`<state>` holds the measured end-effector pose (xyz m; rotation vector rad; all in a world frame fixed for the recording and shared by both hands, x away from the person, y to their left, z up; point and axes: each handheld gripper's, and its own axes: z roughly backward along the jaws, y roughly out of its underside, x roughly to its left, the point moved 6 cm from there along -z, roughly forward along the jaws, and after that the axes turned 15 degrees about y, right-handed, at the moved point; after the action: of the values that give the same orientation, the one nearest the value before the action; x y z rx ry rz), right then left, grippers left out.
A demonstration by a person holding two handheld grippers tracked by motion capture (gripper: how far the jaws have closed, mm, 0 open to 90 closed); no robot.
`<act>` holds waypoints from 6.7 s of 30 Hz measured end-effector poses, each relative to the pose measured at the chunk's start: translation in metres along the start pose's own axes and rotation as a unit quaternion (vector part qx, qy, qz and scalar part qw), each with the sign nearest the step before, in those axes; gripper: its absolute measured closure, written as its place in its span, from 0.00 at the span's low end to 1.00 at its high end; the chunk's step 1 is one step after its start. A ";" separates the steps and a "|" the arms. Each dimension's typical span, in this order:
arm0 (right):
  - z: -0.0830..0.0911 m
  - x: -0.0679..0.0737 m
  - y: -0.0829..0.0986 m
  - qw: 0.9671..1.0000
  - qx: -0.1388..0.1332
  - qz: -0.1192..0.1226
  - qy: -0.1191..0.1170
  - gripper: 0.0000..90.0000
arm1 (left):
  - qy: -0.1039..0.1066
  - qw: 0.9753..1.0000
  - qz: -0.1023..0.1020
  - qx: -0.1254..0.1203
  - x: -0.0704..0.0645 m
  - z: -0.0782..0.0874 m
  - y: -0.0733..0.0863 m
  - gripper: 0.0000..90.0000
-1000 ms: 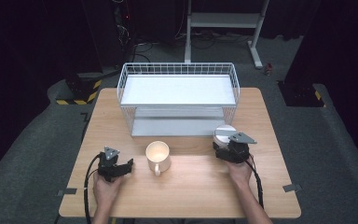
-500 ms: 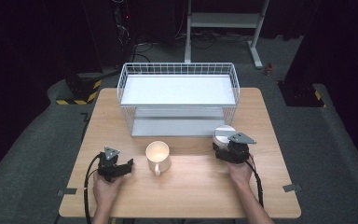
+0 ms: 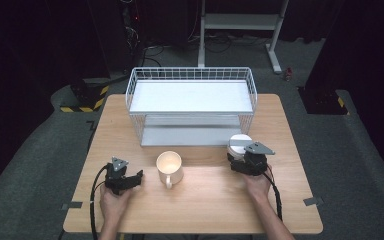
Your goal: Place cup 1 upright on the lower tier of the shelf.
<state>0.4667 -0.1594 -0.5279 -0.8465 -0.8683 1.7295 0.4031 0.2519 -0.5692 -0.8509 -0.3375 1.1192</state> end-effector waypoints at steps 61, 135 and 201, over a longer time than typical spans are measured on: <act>-0.043 0.048 -0.064 1.000 0.007 0.000 -0.020 0.21 | -0.001 1.000 0.001 -0.001 0.001 0.000 0.000 0.26; -0.112 0.032 -0.072 0.998 -0.052 -0.021 0.006 0.21 | 0.001 1.000 -0.001 -0.001 -0.001 0.000 0.000 0.28; -0.076 0.029 -0.070 1.000 -0.023 -0.021 0.001 0.10 | 0.001 1.000 0.000 -0.002 -0.001 0.000 0.000 0.28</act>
<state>0.5547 -0.1011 -0.5102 -0.8538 -0.9216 1.6780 0.4029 0.2513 -0.5688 -0.8546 -0.3383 1.1174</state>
